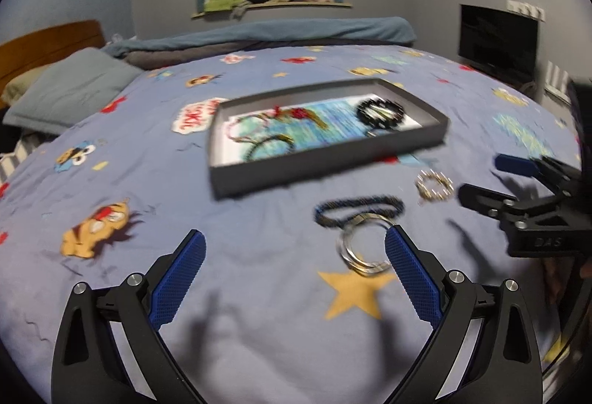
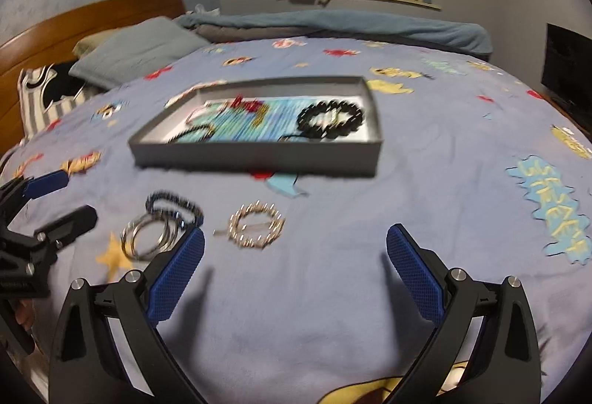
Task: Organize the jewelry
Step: 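Withdraw both open tools from the box toward the remaining jewelry, then grasp the silver ring with the left tool while the right tool grasps the pearl hair clip, then carry the silver ring and pearl clip into the gray box and release both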
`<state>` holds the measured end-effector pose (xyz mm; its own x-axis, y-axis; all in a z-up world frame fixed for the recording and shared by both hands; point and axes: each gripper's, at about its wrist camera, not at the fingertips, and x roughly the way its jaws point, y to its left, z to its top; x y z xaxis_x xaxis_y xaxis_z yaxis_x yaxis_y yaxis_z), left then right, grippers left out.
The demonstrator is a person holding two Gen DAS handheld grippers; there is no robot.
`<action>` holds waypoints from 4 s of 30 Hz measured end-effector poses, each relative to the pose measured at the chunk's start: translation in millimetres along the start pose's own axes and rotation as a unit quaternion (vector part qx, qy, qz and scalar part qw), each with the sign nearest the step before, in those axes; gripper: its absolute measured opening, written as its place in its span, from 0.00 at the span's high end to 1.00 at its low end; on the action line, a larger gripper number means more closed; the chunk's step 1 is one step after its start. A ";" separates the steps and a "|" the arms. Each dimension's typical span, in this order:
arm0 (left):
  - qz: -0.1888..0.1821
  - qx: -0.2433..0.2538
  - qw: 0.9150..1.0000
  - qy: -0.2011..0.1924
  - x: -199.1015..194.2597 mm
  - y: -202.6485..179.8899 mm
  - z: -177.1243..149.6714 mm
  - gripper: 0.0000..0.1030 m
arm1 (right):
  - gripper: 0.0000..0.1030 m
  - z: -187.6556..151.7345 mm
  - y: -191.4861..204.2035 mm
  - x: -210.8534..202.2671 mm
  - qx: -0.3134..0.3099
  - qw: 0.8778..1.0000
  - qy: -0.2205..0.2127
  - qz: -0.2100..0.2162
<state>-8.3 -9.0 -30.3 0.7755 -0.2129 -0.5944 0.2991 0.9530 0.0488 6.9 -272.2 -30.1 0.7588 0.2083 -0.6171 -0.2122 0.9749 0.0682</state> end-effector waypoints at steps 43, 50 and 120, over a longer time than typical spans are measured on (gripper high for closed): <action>-0.077 0.062 0.995 0.007 27.6 -32.7 -4.5 0.53 | 0.60 5.2 -15.7 14.5 0.033 0.998 0.013 0.048; -0.076 0.047 0.996 -0.009 17.8 -26.0 -0.3 0.53 | 0.60 5.5 -16.0 6.7 0.026 0.999 -0.001 0.046; -0.074 0.116 0.981 0.139 210.9 20.0 138.6 0.50 | 0.60 169.6 -23.6 200.0 -0.031 0.988 0.150 -0.018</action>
<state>238.3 -64.7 -43.4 0.5414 -0.2478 -0.8034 0.5414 0.8339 0.1075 268.2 -240.0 -22.2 0.5512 0.1323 -0.8238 -0.2328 0.9725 0.0004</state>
